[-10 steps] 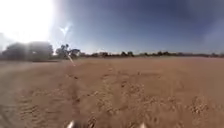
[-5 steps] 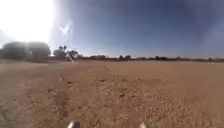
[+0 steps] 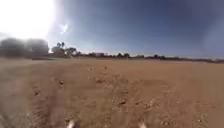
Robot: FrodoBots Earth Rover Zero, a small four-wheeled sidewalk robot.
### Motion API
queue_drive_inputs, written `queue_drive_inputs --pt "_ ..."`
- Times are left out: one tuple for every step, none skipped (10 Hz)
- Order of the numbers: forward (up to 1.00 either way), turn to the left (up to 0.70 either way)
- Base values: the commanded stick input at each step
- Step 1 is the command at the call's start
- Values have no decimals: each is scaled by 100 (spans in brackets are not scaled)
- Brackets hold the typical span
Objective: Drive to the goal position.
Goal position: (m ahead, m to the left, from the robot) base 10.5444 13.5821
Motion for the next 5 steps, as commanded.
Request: queue_drive_inputs --pt "70 0" --pt "70 0" --pt "70 0" --pt "70 0" --pt "70 0"
